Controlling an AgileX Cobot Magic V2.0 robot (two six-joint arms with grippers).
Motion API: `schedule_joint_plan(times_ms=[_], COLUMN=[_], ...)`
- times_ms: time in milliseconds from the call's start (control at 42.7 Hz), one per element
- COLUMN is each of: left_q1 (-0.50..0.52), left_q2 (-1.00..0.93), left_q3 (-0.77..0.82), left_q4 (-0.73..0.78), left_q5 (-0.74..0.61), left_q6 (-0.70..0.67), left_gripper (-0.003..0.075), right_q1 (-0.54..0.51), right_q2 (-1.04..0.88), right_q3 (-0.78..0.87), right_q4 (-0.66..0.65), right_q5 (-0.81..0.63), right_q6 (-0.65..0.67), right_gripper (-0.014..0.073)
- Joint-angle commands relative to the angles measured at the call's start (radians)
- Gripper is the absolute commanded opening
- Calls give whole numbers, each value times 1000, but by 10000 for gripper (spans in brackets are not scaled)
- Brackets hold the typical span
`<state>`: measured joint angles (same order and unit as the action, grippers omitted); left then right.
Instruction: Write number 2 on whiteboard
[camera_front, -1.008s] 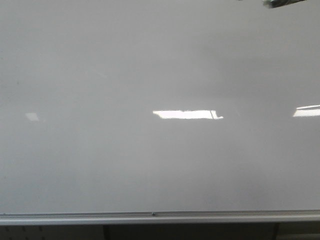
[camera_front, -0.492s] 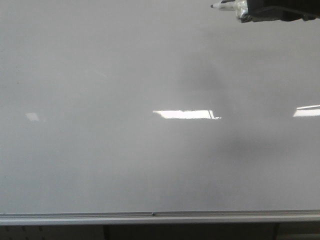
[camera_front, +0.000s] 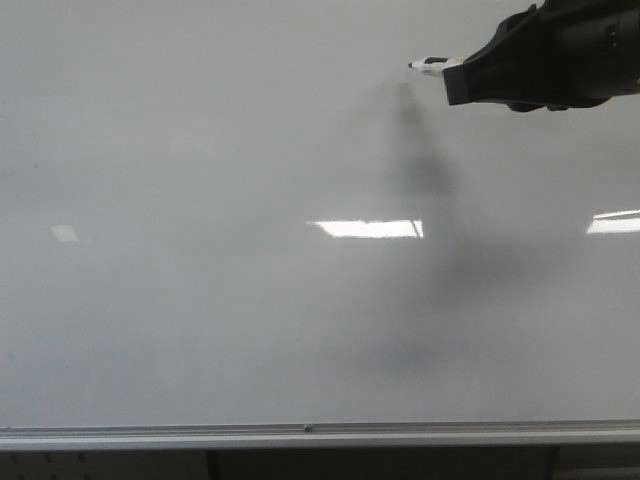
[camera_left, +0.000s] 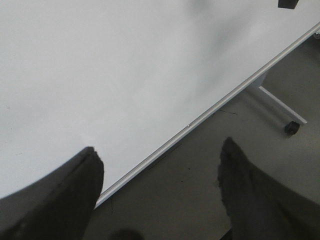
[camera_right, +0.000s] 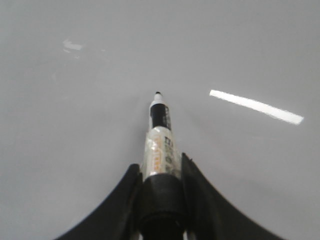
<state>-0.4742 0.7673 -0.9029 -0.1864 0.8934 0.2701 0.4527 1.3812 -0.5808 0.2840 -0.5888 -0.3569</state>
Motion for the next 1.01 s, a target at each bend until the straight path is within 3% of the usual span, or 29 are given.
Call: schedule_joint_plan(times_ms=[0, 352, 539, 727, 985], left_q1=[2, 2, 2, 2, 2], left_q2=[-4, -4, -4, -4, -4], left_q3=[-24, -24, -24, -24, -24], left_q4=[-20, -20, -20, -20, -20], left_q5=[-72, -72, -72, -72, -78], left_q6=[-9, -9, -9, -9, -9], left_gripper=[479, 479, 479, 479, 479], right_q1=[3, -39, -121, -96, -67], right_q2=[-5, 15, 15, 16, 16], right_q3=[-32, -32, -32, -32, -32], right_q4=[-5, 1, 1, 1, 1], right_q5=[-97, -85, 59, 231, 237], right_q6=[-13, -13, -10, -10, -10], right_gripper=[-69, -69, -69, -69, -69])
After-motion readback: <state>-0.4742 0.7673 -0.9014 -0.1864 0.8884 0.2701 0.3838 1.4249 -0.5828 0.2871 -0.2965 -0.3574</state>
